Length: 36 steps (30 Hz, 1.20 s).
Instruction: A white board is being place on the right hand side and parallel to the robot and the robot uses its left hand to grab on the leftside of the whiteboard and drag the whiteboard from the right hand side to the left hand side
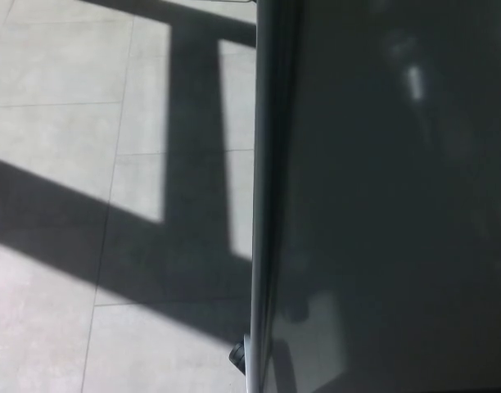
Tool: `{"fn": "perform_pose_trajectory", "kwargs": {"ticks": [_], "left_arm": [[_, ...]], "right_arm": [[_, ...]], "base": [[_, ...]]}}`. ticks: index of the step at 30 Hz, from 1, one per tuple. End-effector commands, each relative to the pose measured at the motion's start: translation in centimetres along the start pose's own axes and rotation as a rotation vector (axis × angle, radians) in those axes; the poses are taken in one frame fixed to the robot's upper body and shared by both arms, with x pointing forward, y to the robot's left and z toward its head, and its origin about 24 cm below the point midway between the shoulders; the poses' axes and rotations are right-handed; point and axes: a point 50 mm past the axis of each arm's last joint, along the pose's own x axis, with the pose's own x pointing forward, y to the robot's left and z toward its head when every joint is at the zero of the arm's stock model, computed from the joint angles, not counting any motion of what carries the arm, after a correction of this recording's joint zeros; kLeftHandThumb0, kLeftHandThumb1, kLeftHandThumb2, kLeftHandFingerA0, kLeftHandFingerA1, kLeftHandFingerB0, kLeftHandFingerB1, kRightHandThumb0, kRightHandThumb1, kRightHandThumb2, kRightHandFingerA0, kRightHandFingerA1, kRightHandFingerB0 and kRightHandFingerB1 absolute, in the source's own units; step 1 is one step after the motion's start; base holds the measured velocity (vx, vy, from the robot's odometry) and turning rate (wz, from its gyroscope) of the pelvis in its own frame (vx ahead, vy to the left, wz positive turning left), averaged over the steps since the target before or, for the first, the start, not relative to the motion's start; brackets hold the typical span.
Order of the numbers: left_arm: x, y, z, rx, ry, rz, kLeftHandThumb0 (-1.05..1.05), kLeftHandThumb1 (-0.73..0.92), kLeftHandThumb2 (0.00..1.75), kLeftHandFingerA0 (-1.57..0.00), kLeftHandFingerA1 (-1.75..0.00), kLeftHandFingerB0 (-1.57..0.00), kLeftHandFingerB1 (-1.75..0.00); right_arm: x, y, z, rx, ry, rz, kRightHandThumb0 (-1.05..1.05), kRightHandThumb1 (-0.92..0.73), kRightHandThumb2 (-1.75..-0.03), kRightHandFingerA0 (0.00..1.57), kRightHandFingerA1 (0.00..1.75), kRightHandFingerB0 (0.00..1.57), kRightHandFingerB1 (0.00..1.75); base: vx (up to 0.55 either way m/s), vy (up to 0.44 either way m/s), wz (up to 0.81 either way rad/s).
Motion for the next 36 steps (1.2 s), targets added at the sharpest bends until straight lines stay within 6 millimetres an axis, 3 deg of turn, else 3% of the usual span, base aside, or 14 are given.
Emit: {"fn": "perform_pose_trajectory", "kwargs": {"ticks": [1, 3, 4, 6, 8, 10, 12, 23, 24, 27, 28, 30, 31, 36], "left_arm": [[-0.5, 0.5, 0.9, -0.089, -0.065, -0.074, -0.12, 0.68, 0.61, -0.73, -0.49, -0.46, -0.35], [-0.6, 0.5, 1.0, -0.075, -0.068, -0.078, -0.12, 0.68, 0.61, -0.73, -0.49, -0.46, -0.35], [-0.8, -0.2, 2.8, 0.147, -0.183, -0.149, -0.18, 0.72, 0.62, -0.33, -0.32, -0.41, -0.35], [-0.9, -0.7, 3.5, 0.242, -0.233, -0.188, -0.18, 0.72, 0.62, -0.33, -0.32, -0.41, -0.35], [0.2, -1.5, 4.9, -0.065, -0.204, -0.192, -0.21, 0.59, 0.62, -0.5, -0.42, -0.45, -0.37], [0.2, -1.5, 4.9, -0.067, -0.202, -0.194, -0.21, 0.59, 0.62, -0.5, -0.42, -0.45, -0.37], [2.2, -4.4, 10.1, 0.019, -0.312, -0.262, -0.3, 0.54, 0.65, -0.48, -0.44, -0.4, -0.39], [3.2, -9.8, 20.1, 0.24, -0.418, -0.447, -0.25, 0.56, 0.59, -0.2, -0.34, -0.17, -0.29], [3.5, -11.2, 21.8, 0.322, -0.423, -0.47, -0.17, 0.53, 0.97, -0.04, -0.49, -0.01, -0.45], [3.7, -11.6, 22.3, 0.344, -0.415, -0.477, -0.17, 0.53, 0.97, -0.04, -0.49, -0.01, -0.45], [4.0, -12.3, 22.9, 0.352, -0.418, -0.498, -0.32, 0.49, 0.6, -0.16, -0.36, -0.14, -0.3], [4.3, -13.4, 23.7, 0.366, -0.421, -0.528, -0.32, 0.49, 0.6, -0.16, -0.36, -0.14, -0.3], [4.5, -14.0, 24.1, 0.366, -0.425, -0.546, -0.21, 0.38, 0.88, -0.03, -0.49, 0.0, -0.46], [5.3, -17.2, 25.9, 0.435, -0.422, -0.571, -0.24, 0.33, 0.86, -0.04, -0.49, 0.0, -0.46]], "right_arm": [[-0.4, -1.0, 1.1, 0.003, -0.117, 0.039, -0.48, -0.71, -0.9, 0.69, 0.99, 0.17, 0.65], [-0.5, -1.1, 1.1, 0.0, -0.119, 0.04, -0.48, -0.71, -0.9, 0.69, 0.99, 0.17, 0.65], [-0.4, -1.0, 1.0, 0.008, -0.119, 0.049, -0.49, -0.62, -1.07, 0.65, 0.92, 0.17, 0.62], [-0.4, -0.9, 1.0, 0.011, -0.119, 0.053, -0.49, -0.62, -1.07, 0.65, 0.92, 0.17, 0.62], [-0.4, -0.8, 0.9, 0.019, -0.128, 0.058, -0.49, -0.62, -1.07, 0.64, 0.92, 0.19, 0.64], [-0.4, -0.8, 0.9, 0.02, -0.13, 0.059, -0.49, -0.62, -1.07, 0.64, 0.92, 0.19, 0.64], [-0.3, -0.9, 1.1, 0.018, -0.138, 0.056, -0.5, -0.62, -1.07, 0.65, 0.92, 0.19, 0.64], [-0.3, -0.7, 1.1, -0.008, -0.144, 0.05, -0.47, -0.73, -0.9, 0.65, 1.0, 0.16, 0.65], [-0.3, -0.6, 1.1, 0.005, -0.145, 0.052, -0.47, -0.73, -0.9, 0.64, 1.0, 0.16, 0.64], [-0.3, -0.6, 1.0, 0.013, -0.144, 0.053, -0.47, -0.73, -0.9, 0.64, 1.0, 0.16, 0.64], [-0.3, -0.7, 1.0, 0.018, -0.141, 0.052, -0.46, -0.73, -0.9, 0.65, 1.0, 0.19, 0.66], [-0.3, -0.8, 1.0, 0.026, -0.138, 0.051, -0.46, -0.73, -0.9, 0.65, 1.0, 0.19, 0.66], [-0.4, -0.8, 0.9, 0.017, -0.136, 0.051, -0.49, -0.72, -0.89, 0.66, 0.99, 0.18, 0.66], [-0.6, -0.7, 0.4, 0.004, -0.125, 0.055, -0.51, -0.61, -1.06, 0.66, 0.92, 0.17, 0.62]], "base": [[0.0, 0.0, 0.0], [0.0, 0.0, 0.0], [0.0, 0.0, 0.0], [0.0, 0.0, 0.0], [0.0, -0.001, 0.04], [0.0, 0.0, 0.0], [0.0, 0.0, 0.04], [0.0, 0.001, -0.01], [0.0, 0.0, 0.0], [0.0, 0.0, 0.0], [0.0, 0.0, 0.0], [0.0, 0.0, 0.0], [0.0, 0.0, 0.0], [0.0, 0.0, 0.0]]}}
